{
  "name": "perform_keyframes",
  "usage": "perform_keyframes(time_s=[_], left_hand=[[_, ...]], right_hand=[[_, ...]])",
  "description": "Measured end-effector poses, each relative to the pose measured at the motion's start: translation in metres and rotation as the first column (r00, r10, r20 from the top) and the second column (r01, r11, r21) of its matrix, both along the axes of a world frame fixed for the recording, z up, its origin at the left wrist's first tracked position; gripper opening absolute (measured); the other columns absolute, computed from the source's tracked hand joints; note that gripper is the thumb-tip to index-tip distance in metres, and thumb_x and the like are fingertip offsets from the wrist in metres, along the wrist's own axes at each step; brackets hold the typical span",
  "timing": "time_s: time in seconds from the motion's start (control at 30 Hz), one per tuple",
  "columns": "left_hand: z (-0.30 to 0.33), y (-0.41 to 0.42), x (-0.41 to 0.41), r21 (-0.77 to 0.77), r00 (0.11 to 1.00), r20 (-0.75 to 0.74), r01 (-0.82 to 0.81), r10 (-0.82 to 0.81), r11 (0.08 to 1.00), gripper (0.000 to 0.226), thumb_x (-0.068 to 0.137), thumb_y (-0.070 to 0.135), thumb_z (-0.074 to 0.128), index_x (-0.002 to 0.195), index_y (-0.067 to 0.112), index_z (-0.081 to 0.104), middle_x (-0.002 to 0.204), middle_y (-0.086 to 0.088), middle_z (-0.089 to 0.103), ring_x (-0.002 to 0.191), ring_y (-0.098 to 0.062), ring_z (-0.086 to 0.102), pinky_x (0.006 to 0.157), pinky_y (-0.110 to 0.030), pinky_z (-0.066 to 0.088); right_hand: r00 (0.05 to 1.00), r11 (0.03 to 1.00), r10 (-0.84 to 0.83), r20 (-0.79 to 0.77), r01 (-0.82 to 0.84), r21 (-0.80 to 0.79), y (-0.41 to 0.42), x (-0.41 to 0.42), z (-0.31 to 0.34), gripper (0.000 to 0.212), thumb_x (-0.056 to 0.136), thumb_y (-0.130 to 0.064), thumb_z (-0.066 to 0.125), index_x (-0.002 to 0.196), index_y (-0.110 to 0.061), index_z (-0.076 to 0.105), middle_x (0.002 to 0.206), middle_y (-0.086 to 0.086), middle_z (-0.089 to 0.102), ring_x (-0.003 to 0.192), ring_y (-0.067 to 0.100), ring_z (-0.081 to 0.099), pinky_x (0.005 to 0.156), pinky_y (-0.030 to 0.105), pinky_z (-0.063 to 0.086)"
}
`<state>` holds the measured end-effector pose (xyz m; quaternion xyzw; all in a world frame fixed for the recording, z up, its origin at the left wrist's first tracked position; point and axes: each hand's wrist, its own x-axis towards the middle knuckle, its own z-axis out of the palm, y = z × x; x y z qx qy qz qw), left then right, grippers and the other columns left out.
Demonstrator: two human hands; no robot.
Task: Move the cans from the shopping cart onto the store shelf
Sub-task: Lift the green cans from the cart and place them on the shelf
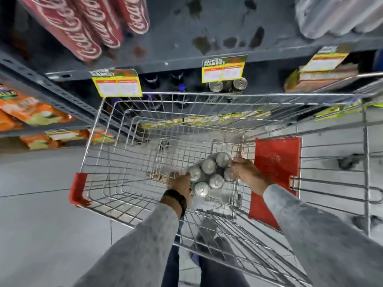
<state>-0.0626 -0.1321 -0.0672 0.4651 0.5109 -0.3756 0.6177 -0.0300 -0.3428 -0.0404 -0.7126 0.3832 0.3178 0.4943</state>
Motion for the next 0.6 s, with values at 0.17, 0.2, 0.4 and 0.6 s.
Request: perform_keyframes(time_s=[0.17,0.2,0.4,0.6], left_hand=[[-0.003,0.003,-0.002,0.129,0.984,0.085,0.147,-0.159,0.981,0.047,0.105,0.018,0.048,0.148,-0.001,0.047,0.141,-0.026,0.057,0.077,-0.018,0.054,0.081,-0.04,0.054],[-0.002,0.006,-0.001,0.158,0.975,0.089,0.186,-0.202,0.97,0.044,0.104,0.02,0.05,0.143,-0.002,0.053,0.127,-0.021,0.059,0.083,-0.022,0.057,0.093,-0.046,0.055],[0.031,0.022,0.002,0.28,0.891,0.175,0.363,-0.419,0.889,0.043,0.093,0.013,0.055,0.055,0.034,0.058,0.08,0.003,0.052,0.103,-0.023,0.047,0.106,-0.047,0.048],[0.151,0.039,0.011,0.234,0.926,0.355,0.045,-0.128,0.971,0.009,0.088,0.01,0.068,0.091,0.008,0.077,0.094,-0.01,0.073,0.082,-0.025,0.062,0.075,-0.04,0.053]], right_hand=[[0.994,0.994,-0.112,-0.001,0.112,0.005,0.008,0.007,-0.006,0.014,0.096,-0.004,0.061,0.085,-0.013,0.064,0.083,0.002,0.062,0.073,0.018,0.059,0.058,0.026,0.043],[0.993,0.993,-0.117,0.008,0.117,-0.001,0.009,0.008,-0.007,0.009,0.095,-0.003,0.061,0.092,-0.01,0.066,0.088,0.004,0.063,0.079,0.02,0.06,0.06,0.026,0.045],[0.996,0.995,-0.086,0.022,0.087,-0.046,0.009,0.002,0.022,0.016,0.085,0.004,0.066,0.096,-0.004,0.075,0.095,0.007,0.073,0.085,0.022,0.068,0.065,0.025,0.051],[0.971,0.985,-0.174,0.163,0.171,0.031,0.012,-0.004,0.128,0.023,0.079,0.005,0.075,0.098,-0.007,0.077,0.095,0.007,0.077,0.088,0.024,0.072,0.085,0.04,0.059]])
